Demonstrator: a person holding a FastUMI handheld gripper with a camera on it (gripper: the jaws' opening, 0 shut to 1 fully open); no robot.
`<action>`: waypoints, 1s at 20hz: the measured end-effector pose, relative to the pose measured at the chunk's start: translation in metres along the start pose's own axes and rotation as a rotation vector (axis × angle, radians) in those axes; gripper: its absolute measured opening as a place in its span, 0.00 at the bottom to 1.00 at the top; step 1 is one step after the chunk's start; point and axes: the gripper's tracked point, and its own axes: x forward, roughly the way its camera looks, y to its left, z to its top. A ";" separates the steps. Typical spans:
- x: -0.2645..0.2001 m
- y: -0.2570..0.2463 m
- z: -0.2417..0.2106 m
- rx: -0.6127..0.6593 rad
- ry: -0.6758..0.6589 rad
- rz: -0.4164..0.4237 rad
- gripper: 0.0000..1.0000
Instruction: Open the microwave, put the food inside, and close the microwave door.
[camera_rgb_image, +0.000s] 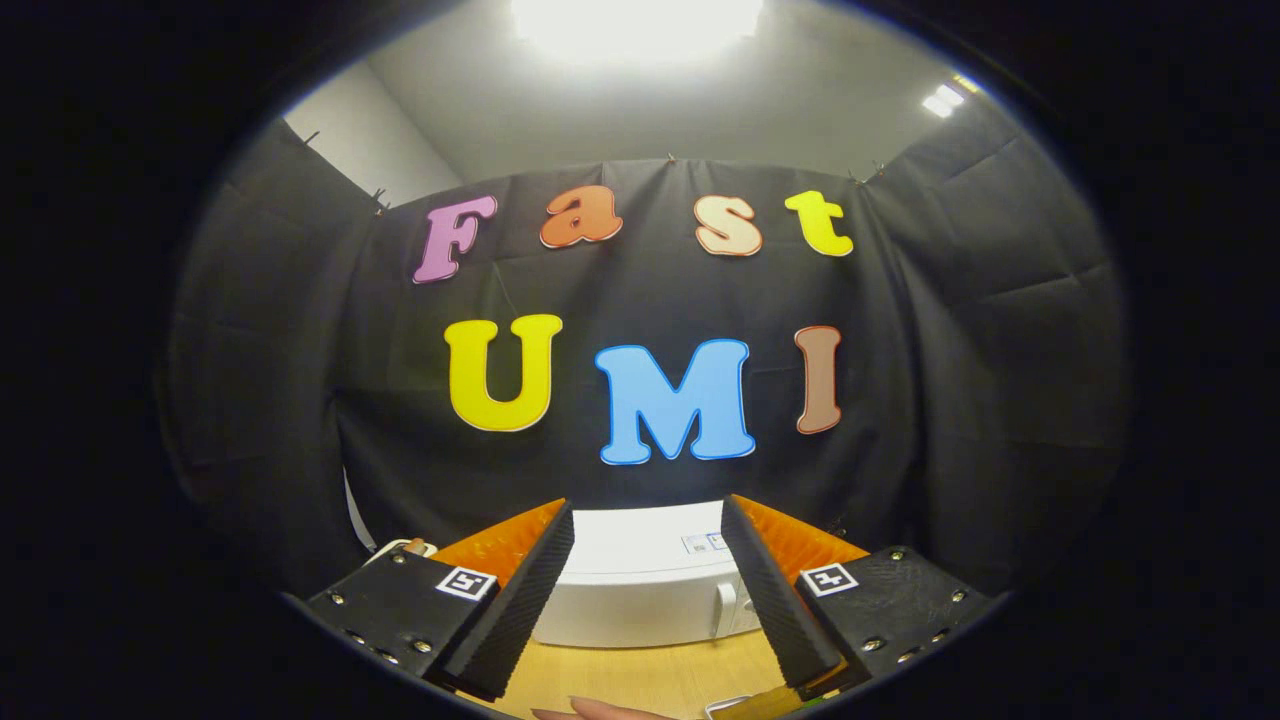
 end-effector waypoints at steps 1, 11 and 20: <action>0.009 -0.006 -0.015 -0.002 -0.006 -0.008 0.95; 0.115 -0.076 -0.200 -0.069 0.075 -0.064 0.95; 0.171 -0.095 -0.284 -0.040 0.194 -0.052 0.76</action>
